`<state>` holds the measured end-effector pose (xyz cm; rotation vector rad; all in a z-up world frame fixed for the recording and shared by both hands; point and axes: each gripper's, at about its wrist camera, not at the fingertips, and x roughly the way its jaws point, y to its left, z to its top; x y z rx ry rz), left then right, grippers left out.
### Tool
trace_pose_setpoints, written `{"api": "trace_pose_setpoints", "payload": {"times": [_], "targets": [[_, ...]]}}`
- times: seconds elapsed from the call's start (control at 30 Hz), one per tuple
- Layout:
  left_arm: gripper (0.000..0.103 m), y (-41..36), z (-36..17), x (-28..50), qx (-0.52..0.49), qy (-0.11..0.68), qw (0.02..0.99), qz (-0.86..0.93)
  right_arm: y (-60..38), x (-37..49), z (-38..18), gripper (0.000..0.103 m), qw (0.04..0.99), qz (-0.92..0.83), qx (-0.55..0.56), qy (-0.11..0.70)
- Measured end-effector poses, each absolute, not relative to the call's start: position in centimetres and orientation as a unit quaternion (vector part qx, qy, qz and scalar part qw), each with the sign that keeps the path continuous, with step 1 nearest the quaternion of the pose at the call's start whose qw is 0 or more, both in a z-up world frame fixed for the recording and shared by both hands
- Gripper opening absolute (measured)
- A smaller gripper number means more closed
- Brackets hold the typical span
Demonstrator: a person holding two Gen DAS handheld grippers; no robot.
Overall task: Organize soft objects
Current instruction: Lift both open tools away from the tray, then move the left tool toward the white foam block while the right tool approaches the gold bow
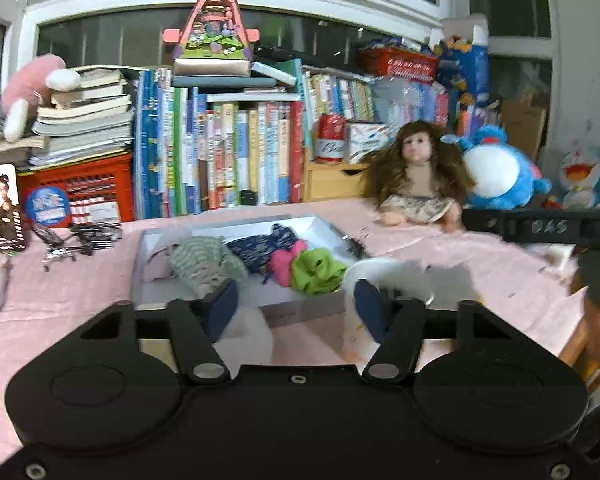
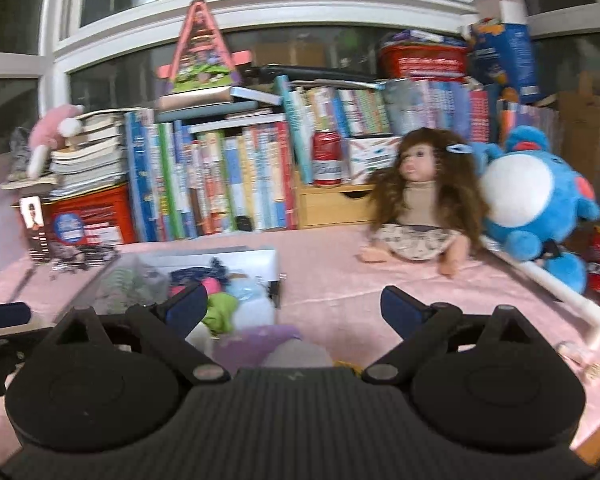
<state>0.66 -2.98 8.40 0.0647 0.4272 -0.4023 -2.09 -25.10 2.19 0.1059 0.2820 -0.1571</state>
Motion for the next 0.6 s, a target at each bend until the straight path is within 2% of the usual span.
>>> {"api": "trace_pose_setpoints", "payload": {"times": [0.07, 0.2, 0.6], "targets": [[0.045, -3.3, 7.6, 0.9, 0.044, 0.217, 0.958, -0.183, -25.4, -2.5, 1.5, 0.096, 0.985, -0.095, 0.052, 0.137], [0.040, -3.9, 6.0, 1.9, 0.044, 0.235, 0.957, -0.167, -25.9, -2.9, 0.4, 0.093, 0.982, -0.110, 0.051, 0.147], [0.041, -7.1, 3.6, 4.4, 0.084, 0.229, 0.963, -0.114, -26.4, -3.4, -1.7, 0.092, 0.975, -0.120, 0.047, 0.181]]}}
